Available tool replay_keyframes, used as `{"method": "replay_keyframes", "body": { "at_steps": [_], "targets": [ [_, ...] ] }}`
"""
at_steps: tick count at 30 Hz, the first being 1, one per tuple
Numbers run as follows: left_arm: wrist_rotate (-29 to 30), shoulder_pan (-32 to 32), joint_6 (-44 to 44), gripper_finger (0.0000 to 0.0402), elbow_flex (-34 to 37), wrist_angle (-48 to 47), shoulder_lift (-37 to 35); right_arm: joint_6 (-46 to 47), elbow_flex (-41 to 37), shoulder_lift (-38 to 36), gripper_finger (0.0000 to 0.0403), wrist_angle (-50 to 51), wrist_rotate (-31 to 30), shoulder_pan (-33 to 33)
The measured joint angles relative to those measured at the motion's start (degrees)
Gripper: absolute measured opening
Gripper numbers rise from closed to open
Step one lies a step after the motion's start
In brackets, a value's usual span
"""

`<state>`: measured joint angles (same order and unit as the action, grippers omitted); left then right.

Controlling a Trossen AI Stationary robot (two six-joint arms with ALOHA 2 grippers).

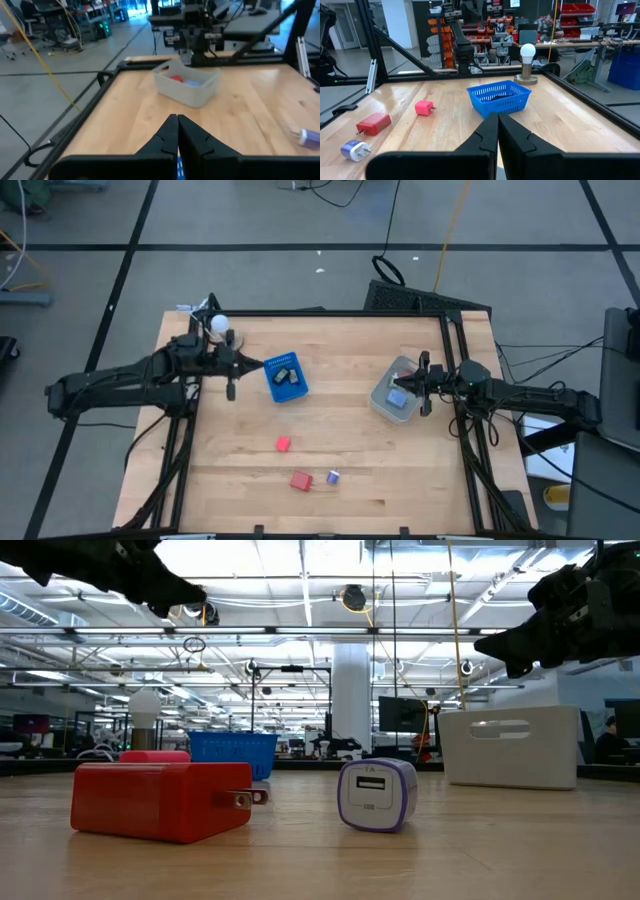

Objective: Pick & Place Office items
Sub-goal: Put the violet charger adapter into the gray bin

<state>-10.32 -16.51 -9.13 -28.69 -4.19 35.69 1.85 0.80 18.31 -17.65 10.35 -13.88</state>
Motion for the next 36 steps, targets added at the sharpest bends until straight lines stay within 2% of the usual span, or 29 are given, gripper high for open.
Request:
{"method": "replay_keyframes", "body": {
  "at_steps": [10,14,21,26,30,36],
  "targets": [
    [1.4,0.71,3.29,0.0002,0.26,-4.14,-10.77,-0.2,0.02,0.0,0.0004,0.39,0.0,0.01],
    [2.05,2.56,4.33,0.0001,3.29,-2.6,-15.91,-0.11,0.01,0.0,0.0004,0.37,0.0,-0.01],
    [11.1,5.2,5.18,0.0002,11.9,-1.42,-24.11,-0.01,0.02,0.0,0.0004,0.12,-0.01,0.0],
    [5.69,5.98,4.01,0.0002,18.39,8.53,-28.4,0.29,0.01,0.0,0.0004,-0.05,-0.02,-0.01],
    [8.84,5.0,5.05,0.0001,21.35,8.59,-31.27,0.43,0.02,0.01,0.0004,-0.05,0.0,-0.01],
    [8.85,3.75,6.82,0.0001,23.84,6.48,-33.12,0.44,0.01,0.0,0.0004,0.01,0.0,0.0]
  ]
}}
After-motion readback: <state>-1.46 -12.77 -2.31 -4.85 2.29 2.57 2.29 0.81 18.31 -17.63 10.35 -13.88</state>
